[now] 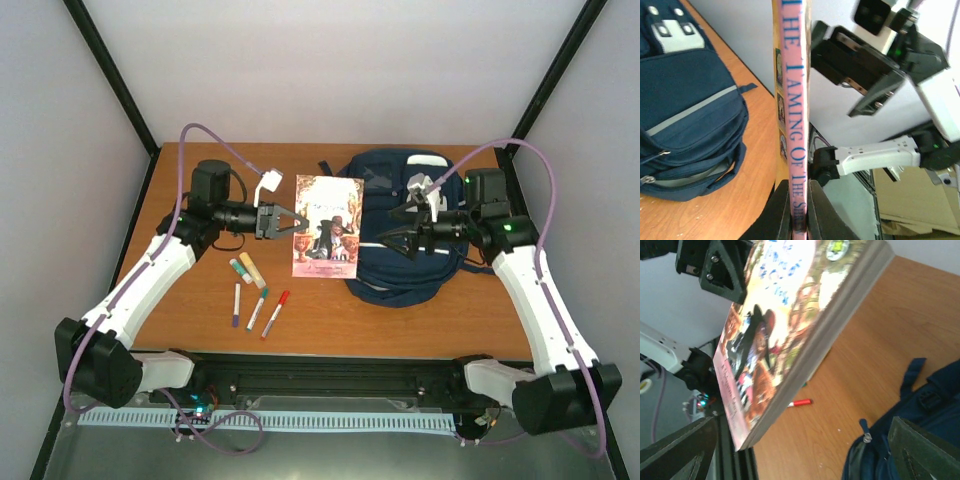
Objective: Pack the student bag
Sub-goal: Pick up the book from the center of the board.
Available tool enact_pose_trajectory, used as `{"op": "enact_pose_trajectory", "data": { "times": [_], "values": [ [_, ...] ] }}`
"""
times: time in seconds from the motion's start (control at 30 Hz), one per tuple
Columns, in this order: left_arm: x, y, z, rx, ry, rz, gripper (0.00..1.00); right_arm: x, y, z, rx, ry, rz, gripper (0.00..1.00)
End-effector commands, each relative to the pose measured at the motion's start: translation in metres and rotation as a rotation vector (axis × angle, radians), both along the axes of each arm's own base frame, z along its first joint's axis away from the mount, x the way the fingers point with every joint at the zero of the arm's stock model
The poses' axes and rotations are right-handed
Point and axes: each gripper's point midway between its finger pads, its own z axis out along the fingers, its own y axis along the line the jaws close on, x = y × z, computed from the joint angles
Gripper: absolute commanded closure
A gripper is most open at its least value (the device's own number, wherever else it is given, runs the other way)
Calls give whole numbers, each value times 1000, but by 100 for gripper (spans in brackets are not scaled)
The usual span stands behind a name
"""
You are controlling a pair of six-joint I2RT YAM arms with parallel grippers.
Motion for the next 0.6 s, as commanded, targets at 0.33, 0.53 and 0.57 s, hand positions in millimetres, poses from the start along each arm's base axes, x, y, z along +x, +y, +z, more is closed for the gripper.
{"op": "enact_pose_trajectory", "data": {
  "times": [0.33, 0.53, 0.57],
  "values": [
    [-28, -7, 58, -128, -171, -216, 99, 24, 29, 24, 265, 152, 264, 6],
    [-23, -17, 61, -132, -179, -247, 99, 0, 44, 32, 315, 174, 400, 7],
    [-23, -18, 62, -134, -182, -254, 99, -4, 45, 36, 338, 184, 428, 7]
  ]
}}
